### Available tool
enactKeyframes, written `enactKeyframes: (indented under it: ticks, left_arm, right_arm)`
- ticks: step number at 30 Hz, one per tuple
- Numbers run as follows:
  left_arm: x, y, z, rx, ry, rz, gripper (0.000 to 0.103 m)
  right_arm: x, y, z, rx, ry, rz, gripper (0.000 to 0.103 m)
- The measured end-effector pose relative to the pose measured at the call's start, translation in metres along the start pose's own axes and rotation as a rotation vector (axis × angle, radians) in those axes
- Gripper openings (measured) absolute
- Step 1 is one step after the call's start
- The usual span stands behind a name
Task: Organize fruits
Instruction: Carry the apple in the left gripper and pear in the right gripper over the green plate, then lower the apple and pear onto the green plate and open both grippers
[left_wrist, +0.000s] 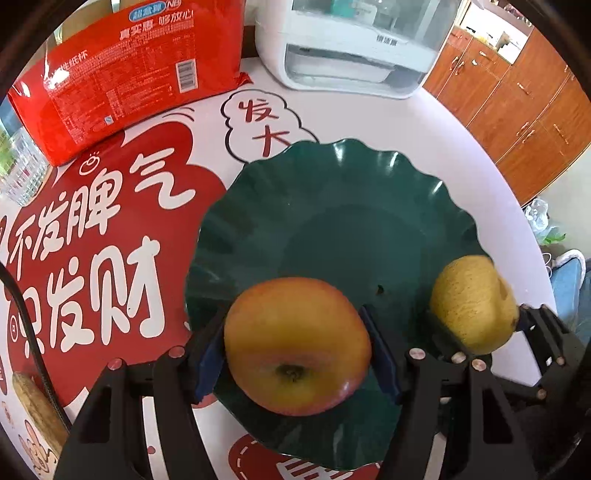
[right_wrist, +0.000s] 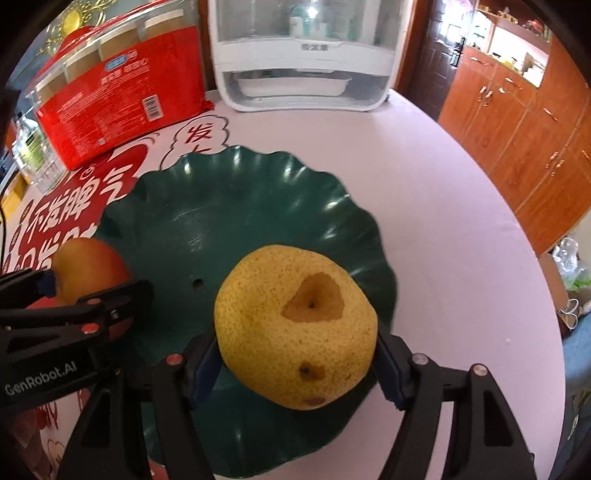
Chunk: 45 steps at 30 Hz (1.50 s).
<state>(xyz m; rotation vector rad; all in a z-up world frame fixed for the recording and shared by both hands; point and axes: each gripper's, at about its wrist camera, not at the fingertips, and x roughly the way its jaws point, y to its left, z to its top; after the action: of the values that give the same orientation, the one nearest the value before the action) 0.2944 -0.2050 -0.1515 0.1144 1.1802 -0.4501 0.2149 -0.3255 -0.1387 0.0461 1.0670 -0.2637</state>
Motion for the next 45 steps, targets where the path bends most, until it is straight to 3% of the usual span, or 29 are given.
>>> enactKeyframes:
  ticks: [1, 5, 10, 16, 20, 24, 34, 45]
  left_arm:
    - [-0.004, -0.002, 0.0, 0.007, -0.016, -0.006, 0.068]
    - [-0.017, -0.011, 0.001, 0.053, -0.073, 0.016, 0.089]
    - [-0.029, -0.019, -0.001, 0.107, -0.107, 0.051, 0.089]
    - [-0.047, -0.014, -0.004, 0.092, -0.149, 0.055, 0.092]
    - [-0.058, -0.005, -0.007, 0.077, -0.166, 0.068, 0.093]
    - [-0.067, 0.007, -0.013, 0.039, -0.159, 0.075, 0.093]
    - [-0.099, 0.042, -0.052, -0.042, -0.124, 0.117, 0.093]
    - [-0.165, 0.06, -0.109, -0.098, -0.159, 0.209, 0.093]
  right_arm:
    - [0.0, 0.002, -0.001, -0.009, -0.001, -0.001, 0.072]
    - [-0.001, 0.009, -0.005, -0.034, -0.002, -0.005, 0.072]
    - [-0.003, 0.009, -0.008, -0.002, 0.003, 0.04, 0.072]
    - [-0.005, 0.012, -0.01, -0.004, -0.002, 0.048, 0.072]
    - [-0.024, 0.019, -0.008, -0.049, -0.114, 0.02, 0.082]
    - [-0.035, 0.024, -0.003, -0.063, -0.135, 0.02, 0.086]
    - [-0.068, 0.044, -0.018, -0.084, -0.111, 0.028, 0.086]
    - [-0.127, 0.057, -0.04, -0.078, -0.121, 0.1, 0.086]
